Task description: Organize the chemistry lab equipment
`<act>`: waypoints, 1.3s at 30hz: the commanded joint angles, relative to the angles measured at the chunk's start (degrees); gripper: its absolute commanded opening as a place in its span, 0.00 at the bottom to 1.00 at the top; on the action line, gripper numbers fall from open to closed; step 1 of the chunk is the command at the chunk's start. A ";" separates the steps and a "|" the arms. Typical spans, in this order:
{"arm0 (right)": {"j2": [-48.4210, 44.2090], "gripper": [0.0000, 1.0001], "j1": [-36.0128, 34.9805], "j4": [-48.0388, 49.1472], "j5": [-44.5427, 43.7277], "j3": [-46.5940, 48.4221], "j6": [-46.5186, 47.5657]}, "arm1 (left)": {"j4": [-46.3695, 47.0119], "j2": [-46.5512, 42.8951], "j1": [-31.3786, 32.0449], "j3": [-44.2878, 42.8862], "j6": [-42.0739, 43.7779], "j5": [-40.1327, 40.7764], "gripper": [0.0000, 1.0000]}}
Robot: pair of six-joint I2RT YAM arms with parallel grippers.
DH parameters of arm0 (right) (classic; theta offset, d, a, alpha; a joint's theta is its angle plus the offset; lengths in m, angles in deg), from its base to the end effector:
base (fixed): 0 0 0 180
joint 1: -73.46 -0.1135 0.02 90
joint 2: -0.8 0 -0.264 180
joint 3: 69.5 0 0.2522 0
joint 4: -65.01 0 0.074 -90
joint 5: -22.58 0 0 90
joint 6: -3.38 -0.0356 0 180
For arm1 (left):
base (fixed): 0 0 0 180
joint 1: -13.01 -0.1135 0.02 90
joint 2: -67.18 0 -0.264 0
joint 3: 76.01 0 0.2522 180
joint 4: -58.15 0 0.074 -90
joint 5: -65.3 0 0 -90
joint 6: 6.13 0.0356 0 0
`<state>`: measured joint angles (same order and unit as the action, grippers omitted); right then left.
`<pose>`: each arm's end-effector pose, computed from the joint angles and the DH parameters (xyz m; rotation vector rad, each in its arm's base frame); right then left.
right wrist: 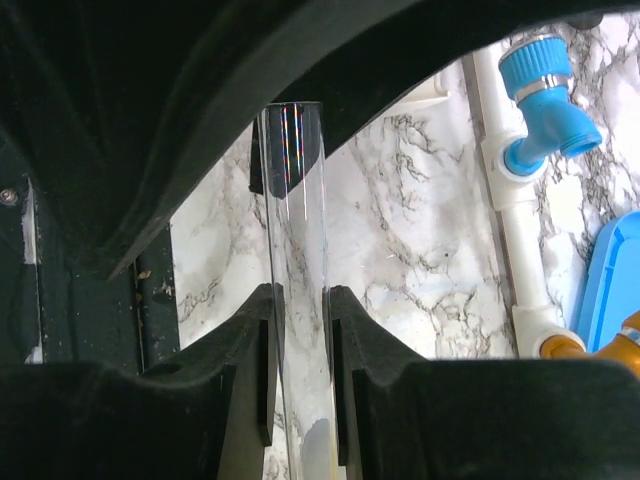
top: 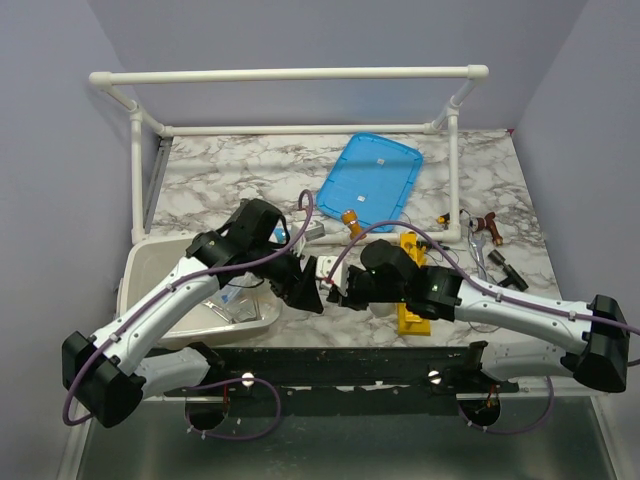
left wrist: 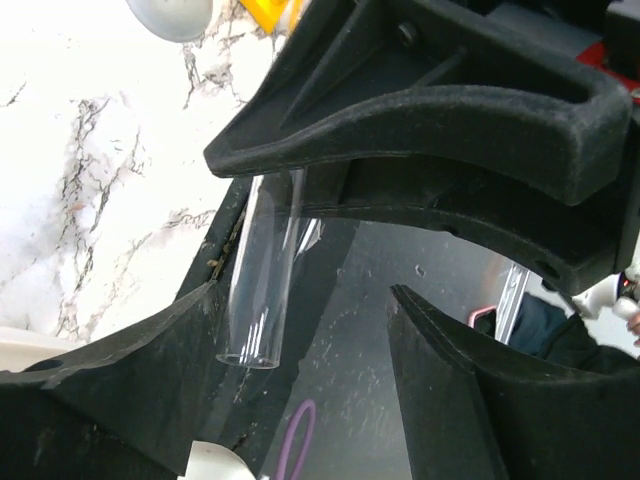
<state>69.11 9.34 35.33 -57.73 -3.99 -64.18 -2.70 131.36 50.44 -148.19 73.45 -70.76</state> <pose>0.1109 0.2423 0.2879 -1.5739 1.5229 0.6005 0.1546 -0.1506 0.3076 0.9507 2.3969 -1.3398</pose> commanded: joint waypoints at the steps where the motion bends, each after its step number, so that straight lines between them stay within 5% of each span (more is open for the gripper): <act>1: -1.82 0.21 0.07 3.93 -3.07 -2.20 -3.18 | 5.65 -2.20 -2.21 1.87 -4.52 -2.33 0.70; 10: -3.40 0.21 0.09 6.66 -4.92 -4.63 -6.06 | 16.30 -8.50 -8.42 8.12 -15.79 0.74 0.66; 25: -4.07 0.20 0.08 10.23 -5.73 -6.29 -7.68 | 33.01 -9.83 -8.64 15.96 -31.33 1.49 0.50; 35: -3.82 0.20 0.13 10.97 -6.54 -6.64 -7.87 | 35.22 -8.96 -8.64 17.19 -33.07 0.25 0.27; 39: -3.55 0.20 0.09 11.33 -7.46 -6.89 -7.91 | 34.42 -8.46 -8.61 17.27 -32.76 -0.33 0.28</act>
<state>65.73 9.41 44.38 -63.54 -10.11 -71.61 31.07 122.60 42.01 -131.49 40.88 -70.45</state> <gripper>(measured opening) 0.294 0.273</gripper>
